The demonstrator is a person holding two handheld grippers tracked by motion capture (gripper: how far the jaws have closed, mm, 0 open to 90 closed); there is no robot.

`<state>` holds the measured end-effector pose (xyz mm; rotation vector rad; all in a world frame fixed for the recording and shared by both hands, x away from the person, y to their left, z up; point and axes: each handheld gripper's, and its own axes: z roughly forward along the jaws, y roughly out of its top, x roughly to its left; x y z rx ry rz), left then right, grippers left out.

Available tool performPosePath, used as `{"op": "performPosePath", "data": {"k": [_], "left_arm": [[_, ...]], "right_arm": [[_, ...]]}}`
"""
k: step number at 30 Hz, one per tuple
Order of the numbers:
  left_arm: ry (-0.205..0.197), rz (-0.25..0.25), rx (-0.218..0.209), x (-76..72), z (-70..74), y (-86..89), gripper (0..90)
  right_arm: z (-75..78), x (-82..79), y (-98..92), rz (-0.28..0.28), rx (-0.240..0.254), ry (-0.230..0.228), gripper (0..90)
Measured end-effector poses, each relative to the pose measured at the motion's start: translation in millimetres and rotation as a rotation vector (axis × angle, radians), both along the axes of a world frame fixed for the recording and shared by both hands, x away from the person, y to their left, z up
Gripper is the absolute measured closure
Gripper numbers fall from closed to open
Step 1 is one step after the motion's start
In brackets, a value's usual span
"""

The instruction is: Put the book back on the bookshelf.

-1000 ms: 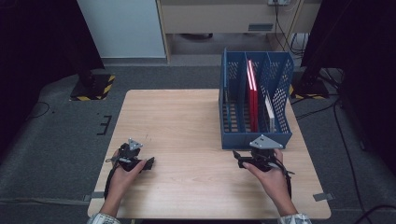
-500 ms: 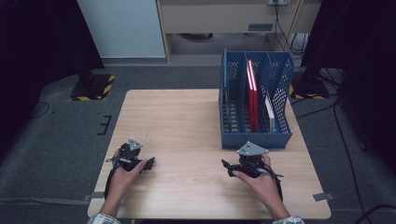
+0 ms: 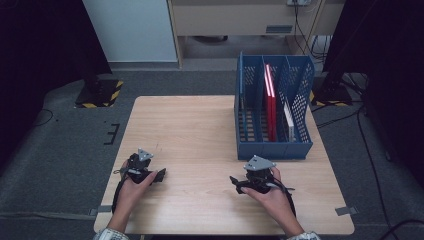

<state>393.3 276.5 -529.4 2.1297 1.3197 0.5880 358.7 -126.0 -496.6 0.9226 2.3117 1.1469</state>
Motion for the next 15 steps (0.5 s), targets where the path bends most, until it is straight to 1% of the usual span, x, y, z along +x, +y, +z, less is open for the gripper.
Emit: {"op": "performPosePath", "data": {"k": [7,15], "left_arm": [[0.001,0.0,0.0,0.0,0.0,0.1,3.1],[0.001,-0.001,0.001,-0.4,0.1,-0.2,3.2]], "right_arm": [[-1.4,-1.1,9.3,0.023,-0.008,0.002,12.7],[-7.4,-4.4,28.3,0.066,-0.031,0.016,12.5]]}}
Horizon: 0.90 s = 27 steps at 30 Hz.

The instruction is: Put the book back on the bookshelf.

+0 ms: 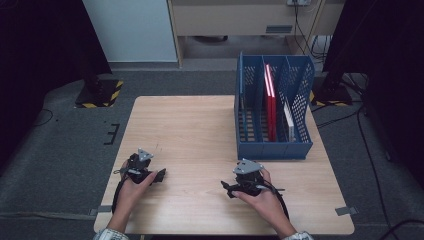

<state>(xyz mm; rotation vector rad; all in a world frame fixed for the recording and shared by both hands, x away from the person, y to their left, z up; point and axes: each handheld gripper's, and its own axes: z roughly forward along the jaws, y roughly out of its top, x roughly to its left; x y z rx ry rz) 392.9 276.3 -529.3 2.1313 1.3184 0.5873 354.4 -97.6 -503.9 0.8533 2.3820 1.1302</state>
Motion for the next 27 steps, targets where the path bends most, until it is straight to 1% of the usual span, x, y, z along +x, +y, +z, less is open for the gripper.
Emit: {"op": "performPosePath", "data": {"k": [14,19,23,27], "left_arm": [[0.002,0.001,-0.005,0.0,-0.3,0.4,2.9],[0.002,0.001,-0.006,0.1,-0.3,0.5,2.9],[0.003,0.002,-0.007,0.2,-0.5,0.7,2.7],[0.003,0.001,-0.008,0.2,-0.5,0.7,2.8]], "right_arm": [[-16.7,-2.0,34.3,0.067,-0.053,0.045,12.3],[-21.9,-0.1,45.9,0.075,-0.063,0.057,12.2],[-22.1,5.0,54.0,0.065,-0.048,0.07,12.2],[-20.9,11.0,61.9,0.061,-0.036,0.071,12.2]]}}
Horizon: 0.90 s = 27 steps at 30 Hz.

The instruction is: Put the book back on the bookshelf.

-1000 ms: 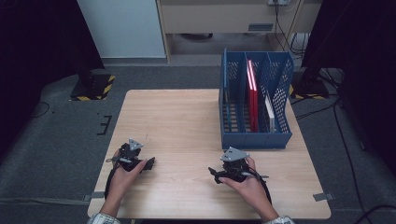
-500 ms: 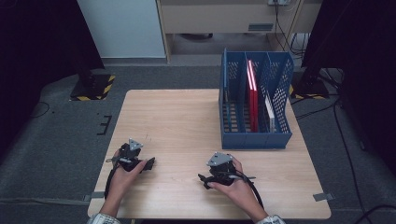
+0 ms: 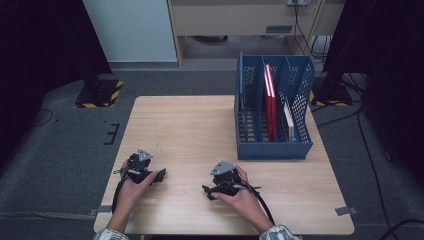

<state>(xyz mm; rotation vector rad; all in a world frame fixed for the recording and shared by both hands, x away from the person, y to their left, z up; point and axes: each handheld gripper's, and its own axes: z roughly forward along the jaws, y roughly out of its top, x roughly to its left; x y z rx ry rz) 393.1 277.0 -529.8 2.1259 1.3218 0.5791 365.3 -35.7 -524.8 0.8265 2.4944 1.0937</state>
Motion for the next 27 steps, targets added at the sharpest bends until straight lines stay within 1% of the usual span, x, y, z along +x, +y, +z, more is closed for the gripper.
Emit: {"op": "performPosePath", "data": {"k": [3,5,10,15,17,19,25,27], "left_arm": [[0.0,-0.001,-0.001,0.1,0.0,0.1,2.7],[0.0,-0.001,-0.001,0.1,-0.1,0.2,2.7],[0.001,-0.001,-0.003,0.3,-0.2,0.5,2.6],[0.001,-0.001,-0.002,0.3,-0.2,0.4,2.5],[0.001,-0.001,-0.002,0.4,-0.2,0.4,2.5],[0.001,-0.001,-0.002,0.3,-0.2,0.4,2.5],[0.001,-0.001,-0.003,0.4,-0.2,0.4,2.6],[0.001,-0.001,-0.002,0.3,-0.2,0.3,2.6]], "right_arm": [[0.1,4.8,7.0,-0.009,0.011,0.004,12.1],[-0.7,7.3,10.4,-0.011,0.008,0.009,12.0],[-4.3,11.9,16.5,-0.019,-0.019,0.017,11.7],[-8.1,15.4,16.7,-0.041,-0.031,0.025,11.4],[-9.5,16.4,16.5,-0.047,-0.046,0.027,10.6],[-10.6,17.7,16.0,-0.063,-0.033,0.035,10.3],[-13.4,19.5,15.2,-0.079,-0.001,0.056,9.0],[-14.0,19.4,15.3,-0.08,0.003,0.051,8.9]]}}
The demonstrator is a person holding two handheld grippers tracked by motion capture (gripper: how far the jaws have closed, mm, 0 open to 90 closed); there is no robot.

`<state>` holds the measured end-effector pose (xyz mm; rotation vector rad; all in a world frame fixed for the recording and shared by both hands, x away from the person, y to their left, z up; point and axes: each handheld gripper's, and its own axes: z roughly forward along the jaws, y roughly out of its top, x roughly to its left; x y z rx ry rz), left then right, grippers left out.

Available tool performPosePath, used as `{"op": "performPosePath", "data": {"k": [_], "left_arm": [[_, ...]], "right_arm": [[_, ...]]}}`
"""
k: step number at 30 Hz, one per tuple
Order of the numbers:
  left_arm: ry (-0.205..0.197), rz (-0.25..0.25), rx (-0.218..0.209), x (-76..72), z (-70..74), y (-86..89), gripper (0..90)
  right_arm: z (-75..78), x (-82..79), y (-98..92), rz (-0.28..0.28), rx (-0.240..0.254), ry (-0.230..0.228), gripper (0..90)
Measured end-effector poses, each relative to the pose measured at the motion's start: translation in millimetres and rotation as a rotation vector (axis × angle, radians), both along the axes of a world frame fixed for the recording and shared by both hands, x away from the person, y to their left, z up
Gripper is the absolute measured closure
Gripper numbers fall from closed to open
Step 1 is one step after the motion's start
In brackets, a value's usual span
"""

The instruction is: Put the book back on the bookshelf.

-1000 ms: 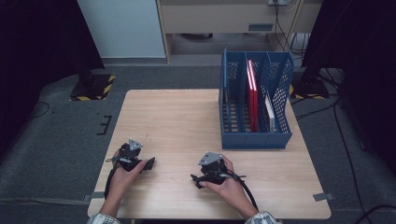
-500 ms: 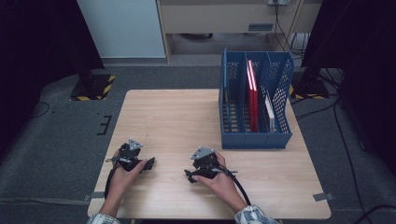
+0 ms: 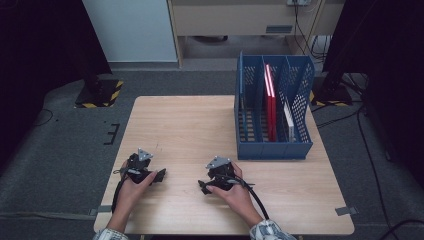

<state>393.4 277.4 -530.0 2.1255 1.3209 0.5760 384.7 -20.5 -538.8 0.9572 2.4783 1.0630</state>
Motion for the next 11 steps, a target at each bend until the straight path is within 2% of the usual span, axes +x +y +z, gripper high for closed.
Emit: {"op": "performPosePath", "data": {"k": [11], "left_arm": [[0.0,0.002,-0.005,-0.1,-0.5,-0.2,2.3]], "right_arm": [[-0.3,-0.5,-0.7,-0.025,-0.005,0.01,5.3]]}}
